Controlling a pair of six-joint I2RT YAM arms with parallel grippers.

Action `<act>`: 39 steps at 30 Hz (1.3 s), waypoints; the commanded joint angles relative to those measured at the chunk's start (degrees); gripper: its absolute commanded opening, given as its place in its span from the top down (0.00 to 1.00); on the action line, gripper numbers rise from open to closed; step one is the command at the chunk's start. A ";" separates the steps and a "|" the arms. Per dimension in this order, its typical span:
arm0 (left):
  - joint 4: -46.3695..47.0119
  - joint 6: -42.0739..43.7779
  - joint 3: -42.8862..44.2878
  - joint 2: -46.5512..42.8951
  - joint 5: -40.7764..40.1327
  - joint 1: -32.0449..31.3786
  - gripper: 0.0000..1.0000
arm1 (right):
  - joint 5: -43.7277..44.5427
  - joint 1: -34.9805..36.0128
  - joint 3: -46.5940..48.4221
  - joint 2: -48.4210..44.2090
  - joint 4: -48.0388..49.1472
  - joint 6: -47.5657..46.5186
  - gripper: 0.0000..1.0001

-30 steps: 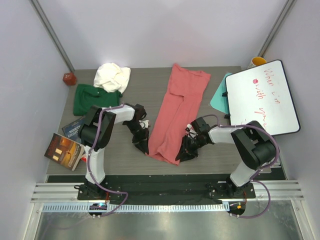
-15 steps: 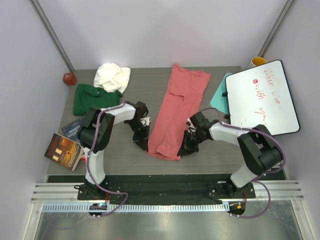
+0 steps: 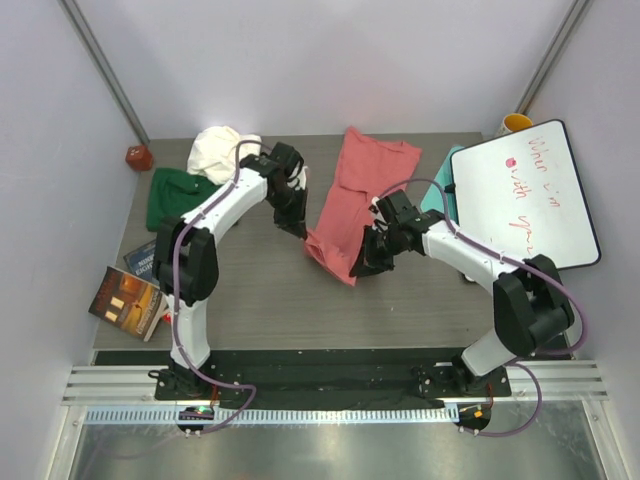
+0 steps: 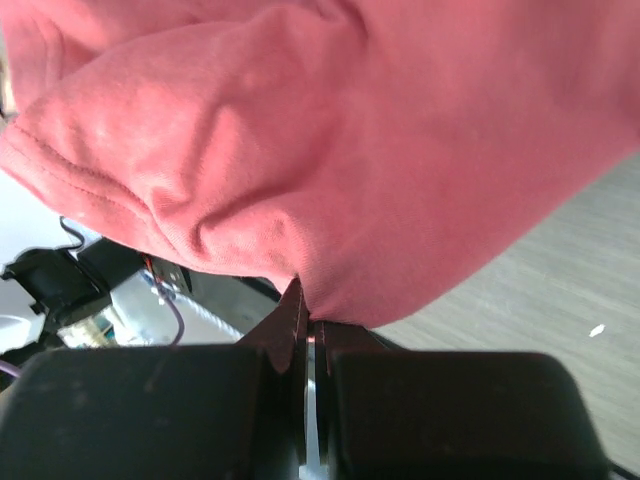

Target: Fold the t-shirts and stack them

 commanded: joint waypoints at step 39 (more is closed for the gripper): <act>15.35 -9.28 33.57 27.63 7.47 -0.20 1.00 | 12.22 -14.93 26.49 19.81 -7.09 -10.49 0.99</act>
